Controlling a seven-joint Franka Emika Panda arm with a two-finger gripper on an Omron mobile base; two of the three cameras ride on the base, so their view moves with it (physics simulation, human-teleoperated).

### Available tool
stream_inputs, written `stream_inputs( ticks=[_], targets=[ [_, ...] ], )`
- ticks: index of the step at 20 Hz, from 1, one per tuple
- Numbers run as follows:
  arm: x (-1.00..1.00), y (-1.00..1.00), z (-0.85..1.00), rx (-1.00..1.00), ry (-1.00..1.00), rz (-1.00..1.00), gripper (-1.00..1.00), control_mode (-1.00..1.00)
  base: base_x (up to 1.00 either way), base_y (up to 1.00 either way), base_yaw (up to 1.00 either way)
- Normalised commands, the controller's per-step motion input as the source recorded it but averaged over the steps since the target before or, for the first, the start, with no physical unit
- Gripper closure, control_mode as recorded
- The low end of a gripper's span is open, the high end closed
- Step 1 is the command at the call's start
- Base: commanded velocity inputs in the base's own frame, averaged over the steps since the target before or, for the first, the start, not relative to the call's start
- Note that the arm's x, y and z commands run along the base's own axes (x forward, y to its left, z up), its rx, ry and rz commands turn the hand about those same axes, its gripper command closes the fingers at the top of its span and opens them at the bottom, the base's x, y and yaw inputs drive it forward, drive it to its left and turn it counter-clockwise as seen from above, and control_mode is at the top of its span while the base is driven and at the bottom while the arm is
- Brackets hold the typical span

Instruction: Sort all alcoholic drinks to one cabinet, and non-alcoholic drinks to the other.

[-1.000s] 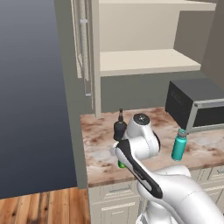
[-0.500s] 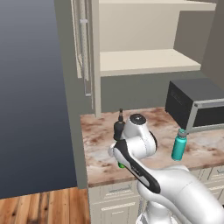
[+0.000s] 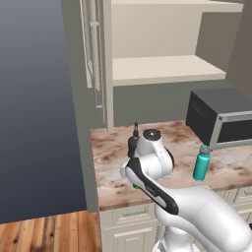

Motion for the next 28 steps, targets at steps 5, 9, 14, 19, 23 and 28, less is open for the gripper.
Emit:
stream_inputs(
  ticks=[5, 9, 14, 19, 23, 28],
  targets=[
    [0.0, -0.09, -0.15, 0.0, -0.06, 0.0, -1.0, -1.0, 0.0, 0.0, 0.0],
    [0.0, -0.18, -0.19, 0.0, -0.09, 0.0, -1.0, -1.0, 0.0, 0.0, 0.0],
    [0.0, -0.19, -0.26, 0.0, -0.08, 0.0, -1.0, -1.0, 0.0, 0.0, 0.0],
    [0.0, -0.07, -0.37, 0.02, -0.06, 0.0, 1.0, -1.0, 0.0, 0.0, 0.0],
    [0.0, -0.08, -0.36, 0.05, -0.06, 0.0, 1.0, -1.0, 0.0, 0.0, 0.0],
    [0.0, -0.18, -0.31, 0.1, -0.03, 0.0, 1.0, -1.0, 0.0, 0.0, 0.0]
  ],
)
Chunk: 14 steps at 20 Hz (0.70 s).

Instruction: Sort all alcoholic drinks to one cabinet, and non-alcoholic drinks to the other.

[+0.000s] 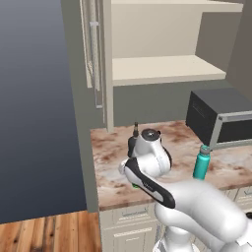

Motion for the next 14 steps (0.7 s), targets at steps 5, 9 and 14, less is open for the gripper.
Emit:
stream_inputs(
  ticks=[5, 9, 14],
  targets=[
    [-0.14, 0.02, 0.21, 0.02, 0.01, 0.0, 1.0, -1.0, 0.0, 0.0, 0.0],
    [-0.29, 0.33, 1.0, -0.16, -0.07, -0.01, 1.0, -1.0, 0.0, 0.0, 0.0],
    [-0.08, 0.21, 1.0, -0.13, -0.07, 0.0, 1.0, -1.0, 0.0, 0.0, 0.0]
  ],
)
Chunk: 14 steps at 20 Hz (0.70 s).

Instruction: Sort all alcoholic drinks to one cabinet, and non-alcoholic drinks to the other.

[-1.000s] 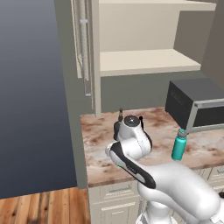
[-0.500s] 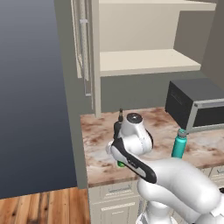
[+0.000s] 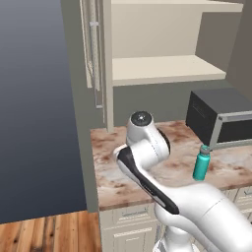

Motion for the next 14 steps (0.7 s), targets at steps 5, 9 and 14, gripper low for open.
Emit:
stream_inputs(
  ticks=[5, 9, 14],
  targets=[
    [0.0, -0.02, 0.99, -0.01, -0.13, 0.0, 1.0, -1.0, 0.0, 0.0, 0.0],
    [-0.06, -0.2, 0.88, 0.03, -0.1, 0.01, 1.0, -1.0, 0.0, 0.0, 0.0],
    [-0.21, -0.23, 0.66, 0.06, -0.08, 0.02, 1.0, -1.0, 0.0, 0.0, 0.0]
  ],
)
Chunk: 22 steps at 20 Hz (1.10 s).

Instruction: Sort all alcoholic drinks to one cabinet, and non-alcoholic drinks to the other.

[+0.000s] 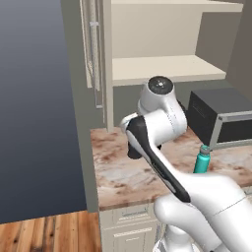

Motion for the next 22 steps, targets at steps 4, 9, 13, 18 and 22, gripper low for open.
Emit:
stream_inputs(
  ticks=[4, 9, 13, 18, 22],
  targets=[
    [-0.4, -0.25, 0.51, 0.11, -0.06, 0.02, 1.0, -1.0, 0.0, 0.0, 0.0],
    [-0.1, -0.3, 0.66, 0.06, -0.12, 0.05, 1.0, -1.0, 0.0, 0.0, 0.0],
    [0.0, -0.31, 0.92, 0.0, -0.17, 0.04, 1.0, -1.0, 0.0, 0.0, 0.0],
    [0.0, -0.09, 1.0, 0.0, -0.1, 0.0, 1.0, -1.0, 0.0, 0.0, 0.0],
    [0.0, 0.0, 0.79, 0.0, -0.09, 0.0, 1.0, -1.0, 0.0, 0.0, 0.0]
  ],
)
